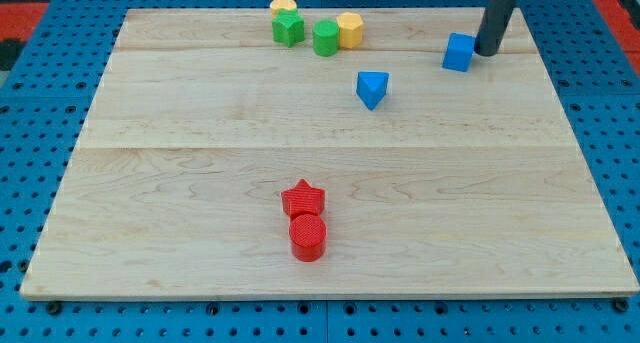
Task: Place the blue cube at the top right of the board
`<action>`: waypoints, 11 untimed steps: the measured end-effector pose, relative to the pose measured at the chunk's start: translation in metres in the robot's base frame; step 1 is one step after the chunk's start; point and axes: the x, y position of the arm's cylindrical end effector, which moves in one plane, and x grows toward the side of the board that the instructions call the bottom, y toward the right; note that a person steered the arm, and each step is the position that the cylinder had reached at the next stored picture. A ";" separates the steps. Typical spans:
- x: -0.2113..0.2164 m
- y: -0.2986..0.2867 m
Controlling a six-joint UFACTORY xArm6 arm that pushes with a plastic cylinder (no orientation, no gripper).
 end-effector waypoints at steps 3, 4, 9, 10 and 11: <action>-0.015 -0.012; -0.017 0.013; -0.006 -0.049; 0.108 -0.049; 0.163 -0.103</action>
